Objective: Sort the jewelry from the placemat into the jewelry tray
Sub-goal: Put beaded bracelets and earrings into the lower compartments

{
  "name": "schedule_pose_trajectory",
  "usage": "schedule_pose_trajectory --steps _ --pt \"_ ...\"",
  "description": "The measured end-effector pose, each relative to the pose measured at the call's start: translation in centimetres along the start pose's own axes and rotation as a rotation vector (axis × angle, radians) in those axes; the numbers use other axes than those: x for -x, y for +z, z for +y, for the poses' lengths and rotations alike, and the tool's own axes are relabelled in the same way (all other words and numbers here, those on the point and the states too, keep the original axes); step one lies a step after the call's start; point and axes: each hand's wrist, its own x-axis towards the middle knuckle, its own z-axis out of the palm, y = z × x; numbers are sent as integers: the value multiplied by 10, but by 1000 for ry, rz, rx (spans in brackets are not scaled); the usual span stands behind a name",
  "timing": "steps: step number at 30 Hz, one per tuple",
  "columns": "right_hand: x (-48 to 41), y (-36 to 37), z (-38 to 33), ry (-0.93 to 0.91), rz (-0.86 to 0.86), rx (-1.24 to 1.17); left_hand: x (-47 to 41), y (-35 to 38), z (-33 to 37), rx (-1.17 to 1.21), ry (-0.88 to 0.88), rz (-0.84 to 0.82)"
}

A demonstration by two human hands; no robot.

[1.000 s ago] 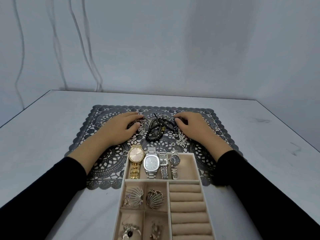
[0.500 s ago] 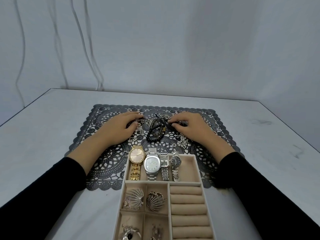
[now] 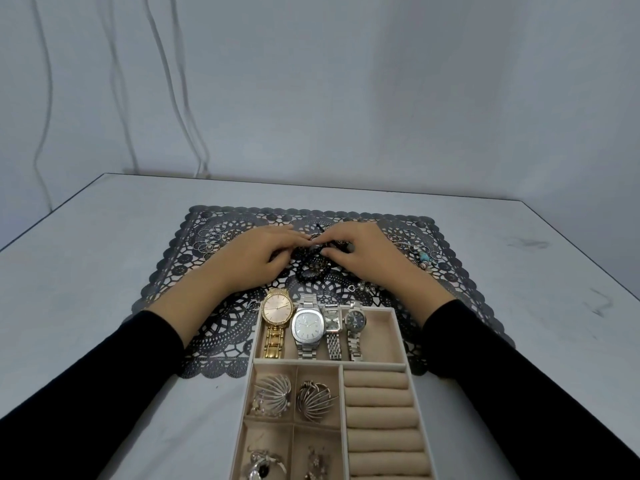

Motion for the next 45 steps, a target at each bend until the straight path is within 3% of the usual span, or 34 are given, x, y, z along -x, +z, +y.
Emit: schedule_pose_trajectory --steps 13,36,45 --pt "1 -9 8 51 -41 -8 -15 -1 0 59 -77 108" --pt "2 -37 26 189 98 -507 -61 10 8 82 -274 80" --pt "2 -45 22 211 187 -598 -60 3 10 325 -290 103"
